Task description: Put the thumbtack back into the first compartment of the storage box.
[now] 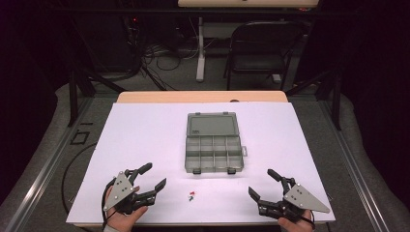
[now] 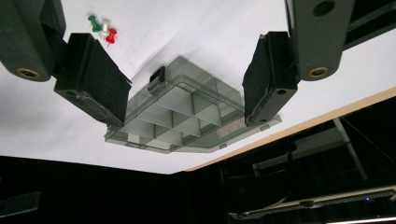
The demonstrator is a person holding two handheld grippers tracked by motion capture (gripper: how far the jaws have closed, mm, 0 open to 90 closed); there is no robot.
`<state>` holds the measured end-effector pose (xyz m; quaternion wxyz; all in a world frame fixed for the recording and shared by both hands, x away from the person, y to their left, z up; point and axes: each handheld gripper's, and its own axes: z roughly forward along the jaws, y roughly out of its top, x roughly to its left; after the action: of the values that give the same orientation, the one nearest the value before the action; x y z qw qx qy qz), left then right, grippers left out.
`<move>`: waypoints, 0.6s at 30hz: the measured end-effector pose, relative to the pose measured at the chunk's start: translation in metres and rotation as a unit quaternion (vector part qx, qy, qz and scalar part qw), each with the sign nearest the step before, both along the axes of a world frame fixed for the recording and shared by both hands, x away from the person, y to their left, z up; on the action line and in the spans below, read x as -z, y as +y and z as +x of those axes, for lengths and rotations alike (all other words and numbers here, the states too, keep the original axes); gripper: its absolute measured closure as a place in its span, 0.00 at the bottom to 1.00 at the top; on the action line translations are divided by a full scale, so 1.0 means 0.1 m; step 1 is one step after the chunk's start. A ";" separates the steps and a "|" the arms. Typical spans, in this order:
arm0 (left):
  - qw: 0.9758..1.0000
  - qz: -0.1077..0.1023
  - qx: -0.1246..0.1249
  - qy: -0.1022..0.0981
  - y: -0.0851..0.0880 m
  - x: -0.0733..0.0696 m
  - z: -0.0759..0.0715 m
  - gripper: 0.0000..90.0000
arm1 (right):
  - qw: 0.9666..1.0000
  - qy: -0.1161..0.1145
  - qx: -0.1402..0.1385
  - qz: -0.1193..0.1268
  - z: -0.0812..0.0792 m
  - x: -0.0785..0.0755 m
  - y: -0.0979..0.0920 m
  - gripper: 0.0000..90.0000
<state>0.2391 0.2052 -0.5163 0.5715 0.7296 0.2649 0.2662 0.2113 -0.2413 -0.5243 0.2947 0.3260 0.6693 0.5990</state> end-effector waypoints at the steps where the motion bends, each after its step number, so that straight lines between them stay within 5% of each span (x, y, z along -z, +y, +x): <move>1: 1.000 -0.001 0.000 0.000 0.00 0.00 0.00 0.35 | 1.000 0.001 -0.002 -0.001 0.00 0.00 0.00 0.16; 9: 1.000 0.004 0.007 0.004 -0.03 0.01 0.01 0.35 | 1.000 -0.003 -0.002 -0.021 -0.02 0.01 0.01 0.16; 18: 0.999 0.003 0.006 0.035 -0.08 -0.01 0.06 0.35 | 1.000 -0.002 -0.003 -0.021 0.01 0.02 0.02 0.16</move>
<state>0.2447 0.1970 -0.5149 0.5612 0.7417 0.2798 0.2381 0.2124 -0.2394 -0.5258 0.3010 0.3167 0.6824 0.5861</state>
